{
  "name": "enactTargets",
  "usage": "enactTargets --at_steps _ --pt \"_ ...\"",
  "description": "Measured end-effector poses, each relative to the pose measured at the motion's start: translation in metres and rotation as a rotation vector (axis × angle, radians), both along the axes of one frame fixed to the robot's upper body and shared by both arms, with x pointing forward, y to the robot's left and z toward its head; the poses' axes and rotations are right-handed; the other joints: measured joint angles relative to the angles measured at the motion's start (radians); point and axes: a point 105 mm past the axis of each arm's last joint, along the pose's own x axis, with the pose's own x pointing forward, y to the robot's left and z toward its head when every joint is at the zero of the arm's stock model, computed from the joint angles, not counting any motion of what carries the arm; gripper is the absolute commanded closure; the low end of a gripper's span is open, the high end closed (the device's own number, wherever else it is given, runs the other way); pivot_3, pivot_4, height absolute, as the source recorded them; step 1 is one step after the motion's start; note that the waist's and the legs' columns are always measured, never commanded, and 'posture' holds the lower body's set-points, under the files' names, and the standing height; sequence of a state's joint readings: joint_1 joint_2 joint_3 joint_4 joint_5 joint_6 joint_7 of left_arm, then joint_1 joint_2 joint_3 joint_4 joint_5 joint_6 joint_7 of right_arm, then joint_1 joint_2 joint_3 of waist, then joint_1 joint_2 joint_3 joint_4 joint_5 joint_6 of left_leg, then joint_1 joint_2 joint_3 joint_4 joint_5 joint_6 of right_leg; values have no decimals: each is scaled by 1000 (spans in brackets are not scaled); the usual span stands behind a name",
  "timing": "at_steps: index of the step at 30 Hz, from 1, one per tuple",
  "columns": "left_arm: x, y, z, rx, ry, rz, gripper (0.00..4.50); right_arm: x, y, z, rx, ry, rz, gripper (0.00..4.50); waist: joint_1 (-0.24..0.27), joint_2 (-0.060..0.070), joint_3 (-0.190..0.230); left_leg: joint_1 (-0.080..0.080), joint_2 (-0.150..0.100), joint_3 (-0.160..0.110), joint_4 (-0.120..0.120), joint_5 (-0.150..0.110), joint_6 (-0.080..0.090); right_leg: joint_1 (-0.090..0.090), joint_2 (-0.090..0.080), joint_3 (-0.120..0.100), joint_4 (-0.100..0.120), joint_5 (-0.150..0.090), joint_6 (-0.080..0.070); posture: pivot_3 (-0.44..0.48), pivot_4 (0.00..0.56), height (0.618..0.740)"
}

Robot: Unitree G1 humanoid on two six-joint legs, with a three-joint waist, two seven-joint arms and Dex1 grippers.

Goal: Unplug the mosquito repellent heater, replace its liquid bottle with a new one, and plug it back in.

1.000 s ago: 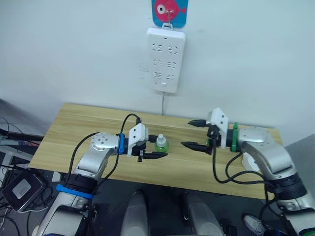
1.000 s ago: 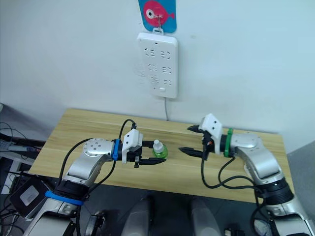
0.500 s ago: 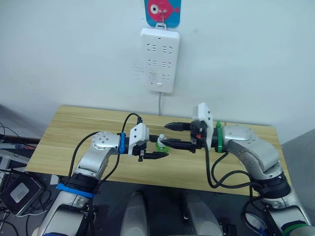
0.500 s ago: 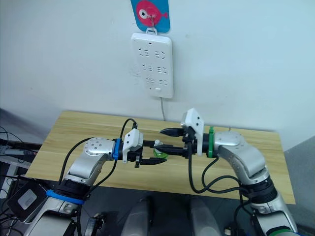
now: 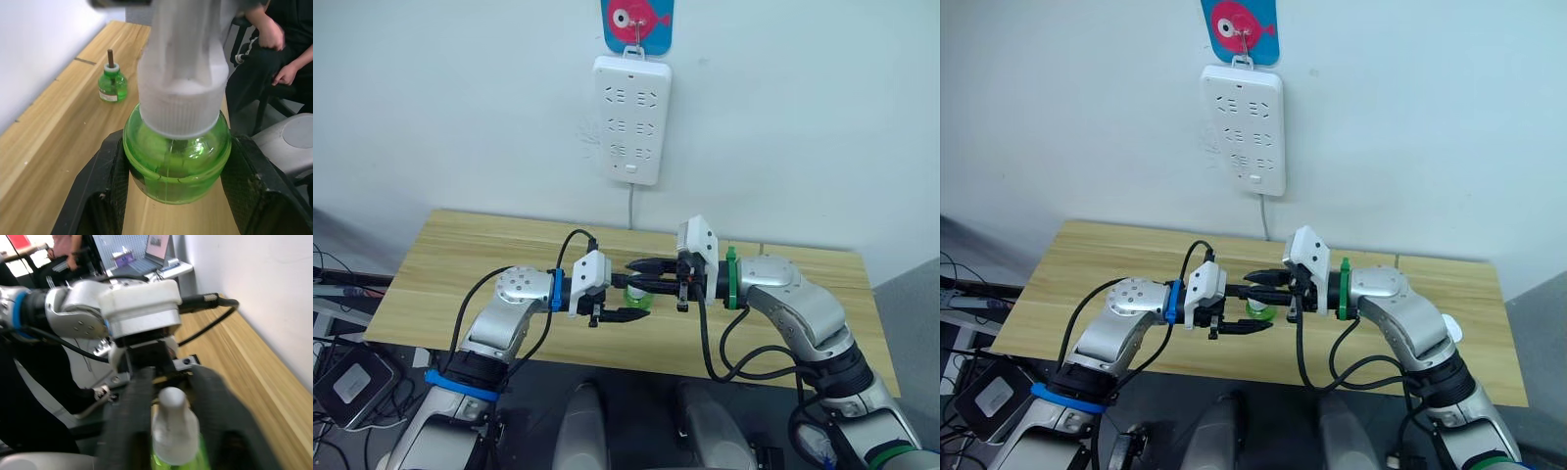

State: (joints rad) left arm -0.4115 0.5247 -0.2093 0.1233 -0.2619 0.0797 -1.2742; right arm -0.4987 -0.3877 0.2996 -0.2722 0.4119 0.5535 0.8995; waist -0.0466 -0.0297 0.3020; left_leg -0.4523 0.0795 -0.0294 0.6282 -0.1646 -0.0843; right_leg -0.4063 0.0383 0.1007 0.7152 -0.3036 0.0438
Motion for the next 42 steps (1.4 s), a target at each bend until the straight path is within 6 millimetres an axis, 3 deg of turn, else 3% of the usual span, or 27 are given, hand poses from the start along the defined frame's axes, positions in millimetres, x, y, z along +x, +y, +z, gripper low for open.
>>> enactTargets --at_steps 9,14,17,19,23,25,31,37,42 --pt "-1 -1 0 0 0 -5 2250 -4 -3 7 41 46 14 4301 2 0 0 0 0 0 0 0 0 0 0 0 0 0 -1 2 230 740" --pt "-3 1 -3 0 7 5 2250 -10 -11 56 185 81 -19 4301 2 0 0 0 0 0 0 0 0 0 0 0 0 0 -1 -8 238 740" --pt "-5 7 -11 2 27 37 2250 1 -24 79 262 43 -164 4301 0 0 0 0 0 0 0 0 0 0 0 0 0 0 0 -21 258 740" --pt "-4 12 -11 1 28 63 2250 13 -39 67 252 26 -319 4301 7 0 0 0 0 0 -1 0 0 0 0 0 -1 0 0 -24 267 740" --pt "0 27 -12 2 25 145 2250 33 -70 -6 117 -4 -647 4301 13 0 0 -1 -1 2 -3 0 0 -2 -2 2 -2 -1 1 -19 278 740" --pt "0 31 -13 -2 36 168 2250 39 -76 -31 102 -23 -763 4301 9 0 0 -1 0 3 -3 0 0 -3 -1 2 -2 -2 3 -10 288 740" --pt "-6 24 0 -24 13 169 2250 54 -71 -63 152 -81 -908 4301 0 0 1 0 0 4 -2 1 0 -2 -1 3 -1 -3 3 32 329 740" --pt "-11 37 4 13 34 203 2250 64 -84 -100 87 -70 -1001 4301 11 5 12 1 0 5 -4 0 0 -3 -1 4 -1 -5 0 61 366 740" --pt "-16 36 4 15 50 210 2250 72 -87 -106 97 -76 -1040 4301 17 7 20 1 0 4 -7 0 0 -4 -1 4 -1 -6 -1 71 376 740"
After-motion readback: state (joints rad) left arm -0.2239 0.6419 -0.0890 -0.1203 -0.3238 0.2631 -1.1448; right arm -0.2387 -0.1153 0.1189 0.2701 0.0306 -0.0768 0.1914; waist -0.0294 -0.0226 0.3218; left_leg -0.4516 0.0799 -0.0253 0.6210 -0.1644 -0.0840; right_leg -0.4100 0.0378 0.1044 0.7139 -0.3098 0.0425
